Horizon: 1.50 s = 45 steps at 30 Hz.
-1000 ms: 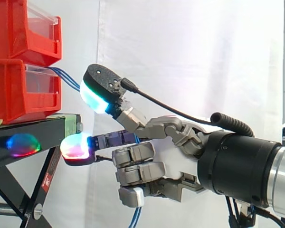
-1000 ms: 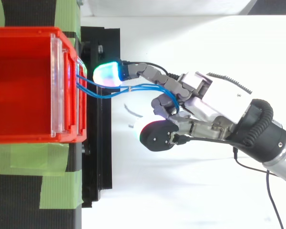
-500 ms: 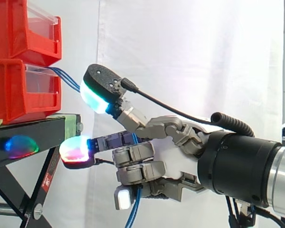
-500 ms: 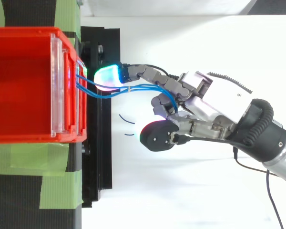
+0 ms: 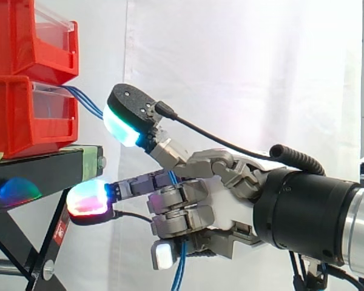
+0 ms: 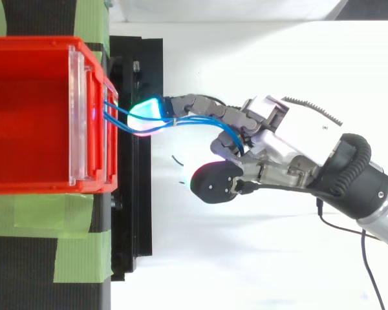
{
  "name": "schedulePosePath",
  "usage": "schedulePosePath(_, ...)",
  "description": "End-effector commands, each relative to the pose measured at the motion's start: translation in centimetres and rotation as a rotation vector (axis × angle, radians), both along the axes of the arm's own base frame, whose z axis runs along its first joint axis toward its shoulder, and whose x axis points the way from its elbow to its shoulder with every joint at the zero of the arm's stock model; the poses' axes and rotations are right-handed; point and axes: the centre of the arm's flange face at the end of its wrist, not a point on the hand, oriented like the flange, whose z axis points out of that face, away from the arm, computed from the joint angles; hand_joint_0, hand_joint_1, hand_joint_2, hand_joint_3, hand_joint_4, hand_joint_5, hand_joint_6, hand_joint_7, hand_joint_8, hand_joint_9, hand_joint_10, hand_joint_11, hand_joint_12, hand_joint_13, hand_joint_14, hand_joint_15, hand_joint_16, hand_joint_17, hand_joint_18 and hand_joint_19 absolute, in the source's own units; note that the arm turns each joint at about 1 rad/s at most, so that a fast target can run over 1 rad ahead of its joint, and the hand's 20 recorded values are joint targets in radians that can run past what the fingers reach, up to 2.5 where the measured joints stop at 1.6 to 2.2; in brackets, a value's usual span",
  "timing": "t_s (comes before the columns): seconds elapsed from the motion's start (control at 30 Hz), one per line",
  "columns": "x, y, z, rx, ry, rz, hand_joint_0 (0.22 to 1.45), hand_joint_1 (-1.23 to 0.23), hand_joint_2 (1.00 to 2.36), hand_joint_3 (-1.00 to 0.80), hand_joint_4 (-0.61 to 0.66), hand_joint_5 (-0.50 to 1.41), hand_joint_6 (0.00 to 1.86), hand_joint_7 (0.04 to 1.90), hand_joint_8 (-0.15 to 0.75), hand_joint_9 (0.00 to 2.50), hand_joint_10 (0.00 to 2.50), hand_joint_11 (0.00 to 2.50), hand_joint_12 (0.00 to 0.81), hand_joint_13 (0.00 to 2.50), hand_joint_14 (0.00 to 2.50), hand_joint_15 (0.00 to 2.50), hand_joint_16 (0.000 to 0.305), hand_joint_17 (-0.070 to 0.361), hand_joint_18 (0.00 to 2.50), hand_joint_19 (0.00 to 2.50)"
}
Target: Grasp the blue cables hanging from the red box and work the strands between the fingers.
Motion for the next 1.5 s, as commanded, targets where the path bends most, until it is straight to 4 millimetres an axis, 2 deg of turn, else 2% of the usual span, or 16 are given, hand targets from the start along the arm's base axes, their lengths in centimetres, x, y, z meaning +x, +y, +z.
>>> schedulePosePath(0.0, -0.06, -0.01, -0.06, -0.010, 0.012, 0.002, 0.73, -0.52, 1.00, -1.00, 0.42, 0.20, 0.01, 0.74, 0.516, 1.56, 2.50, 2.50, 0.746, 1.97, 2.50, 1.78, 0.265, 0.199, 2.50, 0.62)
schedulePosePath(0.3, 0.27, 0.08, 0.34, -0.022, 0.030, -0.005, 0.73, -0.52, 1.00, -1.00, 0.41, 0.21, 0.01, 0.76, 0.522, 1.68, 2.50, 2.50, 0.733, 2.03, 2.50, 1.83, 0.269, 0.202, 2.50, 0.68)
schedulePosePath(0.57, 0.27, -0.02, 0.56, -0.053, 0.109, -0.007, 0.73, -0.52, 1.00, -1.00, 0.41, 0.20, 0.01, 0.79, 0.513, 1.68, 2.50, 2.50, 0.742, 2.03, 2.50, 1.83, 0.267, 0.200, 2.50, 0.69)
schedulePosePath(1.47, 0.18, -0.04, 0.46, -0.055, 0.116, -0.003, 0.73, -0.52, 1.00, -1.00, 0.41, 0.20, 0.01, 0.78, 0.512, 1.67, 2.50, 2.50, 0.727, 2.01, 2.50, 1.82, 0.265, 0.199, 2.50, 0.67)
